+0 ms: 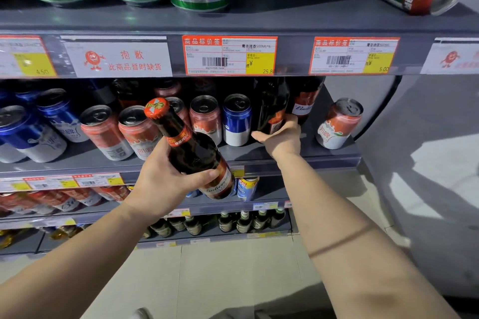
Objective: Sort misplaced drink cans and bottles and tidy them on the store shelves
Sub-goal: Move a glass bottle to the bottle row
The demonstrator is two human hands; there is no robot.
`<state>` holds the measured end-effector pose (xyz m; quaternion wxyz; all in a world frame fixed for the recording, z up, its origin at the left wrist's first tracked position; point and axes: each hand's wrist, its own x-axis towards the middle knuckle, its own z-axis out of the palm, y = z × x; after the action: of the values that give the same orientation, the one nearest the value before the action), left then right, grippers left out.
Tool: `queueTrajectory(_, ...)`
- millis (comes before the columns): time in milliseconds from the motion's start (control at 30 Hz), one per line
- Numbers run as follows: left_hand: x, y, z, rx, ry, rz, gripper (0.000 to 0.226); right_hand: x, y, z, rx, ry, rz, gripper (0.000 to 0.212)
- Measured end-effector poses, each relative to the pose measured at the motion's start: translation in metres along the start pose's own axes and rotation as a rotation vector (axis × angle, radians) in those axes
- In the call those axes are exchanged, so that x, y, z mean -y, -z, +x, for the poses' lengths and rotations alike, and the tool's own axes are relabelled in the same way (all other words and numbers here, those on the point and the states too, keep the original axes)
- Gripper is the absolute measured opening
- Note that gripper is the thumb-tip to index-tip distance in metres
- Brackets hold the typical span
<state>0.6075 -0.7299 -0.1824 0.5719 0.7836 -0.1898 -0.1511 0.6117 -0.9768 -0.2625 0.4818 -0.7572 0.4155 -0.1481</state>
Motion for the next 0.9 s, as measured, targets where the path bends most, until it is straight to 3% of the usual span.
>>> queueTrajectory(167, 0.005, 0.003, 0.003, 0.001, -0.006, -0.003, 0.049, 0.001, 0.009, -0.001, 0.087, 0.033, 0.039, 0.072)
queueTrajectory(433, 0.007, 0.002, -0.001, -0.009, -0.036, 0.023, 0.047, 0.008, -0.003, 0.004, -0.065, -0.021, 0.064, 0.065)
queueTrajectory(667, 0.01, 0.004, -0.003, 0.019, -0.044, 0.051, 0.048, 0.01, 0.002, -0.006, -0.024, -0.064, 0.155, 0.067)
queueTrajectory(767, 0.009, -0.002, -0.002, 0.03, -0.07, 0.046, 0.049, 0.011, 0.009, -0.024, -0.037, 0.006, 0.153, 0.056)
queueTrajectory(833, 0.004, -0.009, -0.003, 0.029, -0.109, 0.044, 0.051, 0.008, 0.022, -0.048, 0.126, 0.115, 0.122, 0.056)
queueTrajectory(900, -0.001, -0.018, -0.002, 0.041, -0.158, 0.042, 0.057, 0.004, 0.033, -0.075, 0.425, 0.241, 0.002, 0.072)
